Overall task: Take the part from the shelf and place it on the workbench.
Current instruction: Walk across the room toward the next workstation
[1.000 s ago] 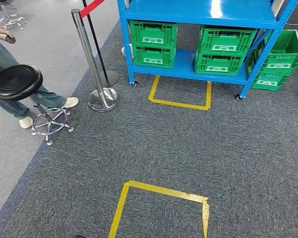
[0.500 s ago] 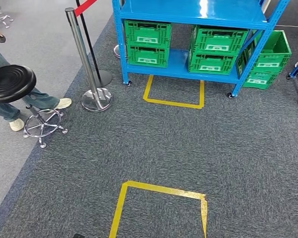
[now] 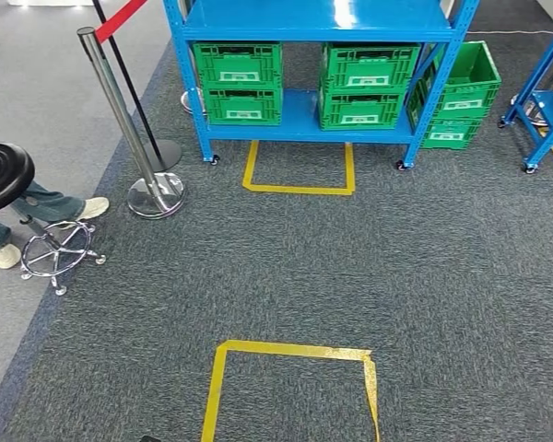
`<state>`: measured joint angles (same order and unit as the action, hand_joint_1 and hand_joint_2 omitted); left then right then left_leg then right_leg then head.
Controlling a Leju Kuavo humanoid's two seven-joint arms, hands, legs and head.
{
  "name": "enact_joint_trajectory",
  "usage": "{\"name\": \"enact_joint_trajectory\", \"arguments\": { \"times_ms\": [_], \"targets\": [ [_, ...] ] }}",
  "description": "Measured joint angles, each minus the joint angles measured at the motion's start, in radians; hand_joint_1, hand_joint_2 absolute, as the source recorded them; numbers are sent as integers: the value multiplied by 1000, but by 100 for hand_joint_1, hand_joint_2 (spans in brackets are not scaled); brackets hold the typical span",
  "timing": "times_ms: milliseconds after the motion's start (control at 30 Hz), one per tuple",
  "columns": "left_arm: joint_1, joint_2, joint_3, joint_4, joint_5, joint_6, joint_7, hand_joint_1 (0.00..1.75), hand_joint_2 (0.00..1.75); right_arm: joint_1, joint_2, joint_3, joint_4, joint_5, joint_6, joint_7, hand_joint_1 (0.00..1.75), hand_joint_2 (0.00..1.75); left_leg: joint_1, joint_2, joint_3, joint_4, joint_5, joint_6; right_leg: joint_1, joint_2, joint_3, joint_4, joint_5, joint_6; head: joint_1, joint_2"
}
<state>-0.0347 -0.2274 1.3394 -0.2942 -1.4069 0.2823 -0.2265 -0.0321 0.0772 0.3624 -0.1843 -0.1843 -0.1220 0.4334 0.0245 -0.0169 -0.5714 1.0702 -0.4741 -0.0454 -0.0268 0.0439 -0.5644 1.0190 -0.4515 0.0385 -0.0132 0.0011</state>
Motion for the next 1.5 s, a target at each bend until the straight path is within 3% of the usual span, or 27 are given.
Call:
{"name": "enact_joint_trajectory", "arguments": {
  "times_ms": [67,133,200,300,333,367,400,433,500,567,733,833,933,1000,1033,1100,1133,1200,1267,1333,1367,1433,1500],
  "targets": [
    [-1,-1,0,1,0,0,0,0,0,-1,-1,0,0,0,0,0,0,0,4,-22,29,-66,13,5,1,12,-6,0,3,17,-3,0],
    [-1,-1,0,2,0,0,0,0,0,2,-1,0,0,0,0,0,0,0,0,-18,28,-71,14,22,-3,20,-9,-9,10,33,-2,0],
    [-1,0,0,2,0,0,0,0,0,5,-1,0,0,0,0,0,0,0,-1,-8,29,-75,19,39,-4,5,-22,11,-4,41,3,0],
    [1,0,0,2,0,0,0,0,0,2,-1,0,0,0,0,0,0,0,-9,9,28,-77,20,56,1,-30,-104,190,-96,41,13,0],
    [2,0,0,2,0,0,0,0,0,2,-1,0,0,0,0,-1,0,0,-13,14,28,-77,20,59,2,-34,-131,251,-120,40,13,0],
    [2,0,0,2,0,0,0,0,0,3,-1,0,0,0,0,-1,0,0,-17,18,28,-77,20,60,4,-35,-143,281,-125,39,13,0],
    [1,0,0,2,0,0,0,0,0,4,-1,0,0,0,0,-1,0,0,-20,20,29,-77,19,61,6,-35,-135,269,-110,35,13,0],
    [1,0,0,2,0,0,0,0,0,5,-1,0,0,0,0,-1,0,0,-22,20,31,-77,19,62,8,-36,-107,220,-81,30,13,0],
    [0,0,0,2,0,0,0,0,0,4,-1,0,0,0,0,0,0,0,-26,21,34,-75,17,60,16,-47,-32,80,-26,19,14,0],
    [0,0,0,2,0,0,0,0,0,1,-1,0,0,0,0,-1,0,0,-30,22,34,-72,15,58,20,-55,9,5,-10,14,13,0],
    [0,5,0,2,0,0,0,0,0,1,-1,0,0,0,-1,-6,0,0,-37,22,31,-80,23,77,15,-49,12,-13,0,26,10,0],
    [-2,3,0,2,0,0,1,0,0,0,0,0,-1,0,0,-6,0,0,-27,28,63,-151,57,88,18,-46,6,-10,-8,30,11,0],
    [-2,3,0,3,1,-2,-1,0,0,1,0,0,-1,-1,-2,-7,0,0,-16,32,78,-179,71,79,12,-44,-66,139,-83,43,19,0],
    [-1,2,0,4,3,-6,-5,0,0,3,-1,0,-1,-1,-5,-8,0,0,-10,33,78,-173,67,66,2,-44,-103,213,-98,58,19,0],
    [-1,1,0,5,3,-7,-7,0,0,4,-1,0,-1,-1,-6,-8,0,0,-4,33,77,-167,63,57,-4,-45,-94,196,-78,67,19,0],
    [-1,0,0,6,4,-8,-9,0,0,4,-2,0,-1,-2,-8,-7,0,0,9,33,74,-143,48,33,-15,-51,-34,84,-23,90,20,0],
    [-2,3,0,6,4,-8,-9,0,0,3,0,0,-2,-2,-8,-6,0,0,13,33,70,-125,37,20,-20,-50,-8,35,-10,96,24,0],
    [-3,8,0,7,4,-8,-11,0,0,0,3,0,-2,-2,-8,-6,0,0,10,33,61,-101,20,3,-23,-43,8,13,-21,76,21,0],
    [-2,8,0,7,5,-8,-12,0,0,-2,2,-1,-3,-3,-8,-7,0,0,10,33,57,-96,19,-2,-21,-35,1,27,-24,40,10,0],
    [-2,7,0,7,5,-8,-12,0,0,-1,2,-1,-3,-3,-8,-8,0,0,13,32,45,-69,-1,-5,-17,-32,-5,32,-22,22,4,0],
    [-2,7,0,7,5,-8,-12,0,0,0,2,-1,-3,-3,-8,-8,0,0,13,31,27,-29,-28,-4,-15,-31,-7,32,-20,17,2,0],
    [-4,6,0,8,5,-8,-13,0,0,0,2,-1,-3,-3,-8,-7,0,0,8,30,-38,106,-97,1,-10,-30,-12,31,-18,9,-2,0],
    [-3,5,0,8,5,-7,-13,0,0,1,2,-1,-2,-2,-9,-7,0,0,3,29,-89,206,-126,11,-3,-26,-15,31,-18,5,-2,0]
  ]
}}
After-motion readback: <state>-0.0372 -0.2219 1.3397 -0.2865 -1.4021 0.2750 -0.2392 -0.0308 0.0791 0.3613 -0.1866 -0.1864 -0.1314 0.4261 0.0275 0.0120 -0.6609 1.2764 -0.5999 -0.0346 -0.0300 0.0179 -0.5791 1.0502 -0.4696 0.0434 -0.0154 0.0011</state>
